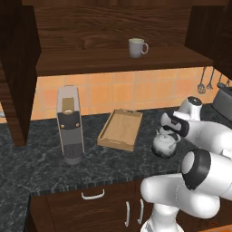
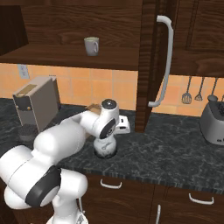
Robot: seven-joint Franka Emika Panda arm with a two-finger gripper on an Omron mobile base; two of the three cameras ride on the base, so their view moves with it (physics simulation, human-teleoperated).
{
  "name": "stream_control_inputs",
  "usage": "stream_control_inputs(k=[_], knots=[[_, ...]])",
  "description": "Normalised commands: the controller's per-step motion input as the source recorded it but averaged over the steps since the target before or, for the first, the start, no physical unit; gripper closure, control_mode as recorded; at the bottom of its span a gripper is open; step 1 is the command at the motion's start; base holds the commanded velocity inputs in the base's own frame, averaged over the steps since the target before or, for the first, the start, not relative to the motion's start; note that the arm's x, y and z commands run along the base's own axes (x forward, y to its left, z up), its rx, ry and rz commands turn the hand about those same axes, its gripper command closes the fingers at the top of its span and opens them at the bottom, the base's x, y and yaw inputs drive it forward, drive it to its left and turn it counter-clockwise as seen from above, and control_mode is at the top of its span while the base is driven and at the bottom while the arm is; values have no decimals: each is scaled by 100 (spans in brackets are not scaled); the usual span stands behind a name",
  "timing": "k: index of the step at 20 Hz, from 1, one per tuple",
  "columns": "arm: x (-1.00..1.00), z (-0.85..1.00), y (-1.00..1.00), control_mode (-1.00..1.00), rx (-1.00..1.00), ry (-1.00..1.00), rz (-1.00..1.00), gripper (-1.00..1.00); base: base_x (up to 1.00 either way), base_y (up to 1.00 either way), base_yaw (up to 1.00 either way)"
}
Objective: Pick the kettle from the counter and place it on the tray. Then pick the mug from the cabinet and place it on the tray. Then close the cabinet doors.
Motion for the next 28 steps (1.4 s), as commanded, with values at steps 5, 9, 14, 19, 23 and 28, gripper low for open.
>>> stream_control_inputs(k=[5, 9, 14, 19, 23, 28], knots=[[-29, 35, 33, -100, 3, -10, 0, 100, 0, 0, 0], [-15, 44, 29, -100, 15, -1, 0, 100, 0, 0, 0], [3, 46, 42, -100, 18, -7, -1, 100, 0, 0, 0], [23, 34, 57, -100, 3, -17, -13, 100, 0, 0, 0], [48, 10, 63, -100, 0, -12, -16, 100, 0, 0, 0], [56, 0, 45, -100, 0, -8, -16, 100, 0, 0, 0]])
